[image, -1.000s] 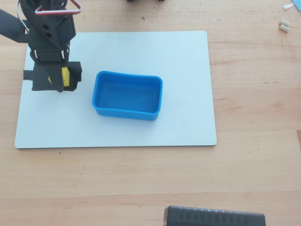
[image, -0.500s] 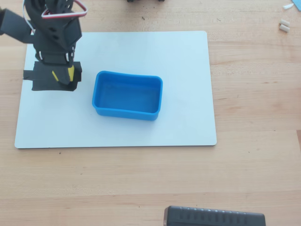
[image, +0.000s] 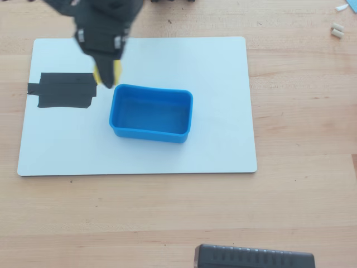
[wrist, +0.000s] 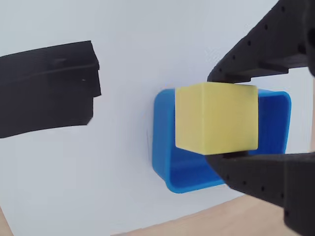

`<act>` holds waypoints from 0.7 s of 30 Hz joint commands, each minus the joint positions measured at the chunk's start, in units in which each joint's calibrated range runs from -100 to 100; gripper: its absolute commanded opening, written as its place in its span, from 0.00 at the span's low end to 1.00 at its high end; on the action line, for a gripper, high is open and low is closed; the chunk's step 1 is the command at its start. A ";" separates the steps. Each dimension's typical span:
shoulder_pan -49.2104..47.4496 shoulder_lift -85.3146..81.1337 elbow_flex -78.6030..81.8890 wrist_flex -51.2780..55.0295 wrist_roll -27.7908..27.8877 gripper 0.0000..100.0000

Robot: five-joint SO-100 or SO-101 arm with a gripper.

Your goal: Pick up yellow cube and drop it in the blue rectangular bin

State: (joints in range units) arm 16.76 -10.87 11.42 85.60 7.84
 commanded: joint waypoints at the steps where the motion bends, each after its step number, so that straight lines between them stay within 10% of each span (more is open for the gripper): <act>1: -5.78 -8.68 -0.79 -1.13 -2.20 0.10; 21: -9.73 -18.90 30.30 -31.02 -1.66 0.18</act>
State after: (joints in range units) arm 7.63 -26.68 41.38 56.98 5.79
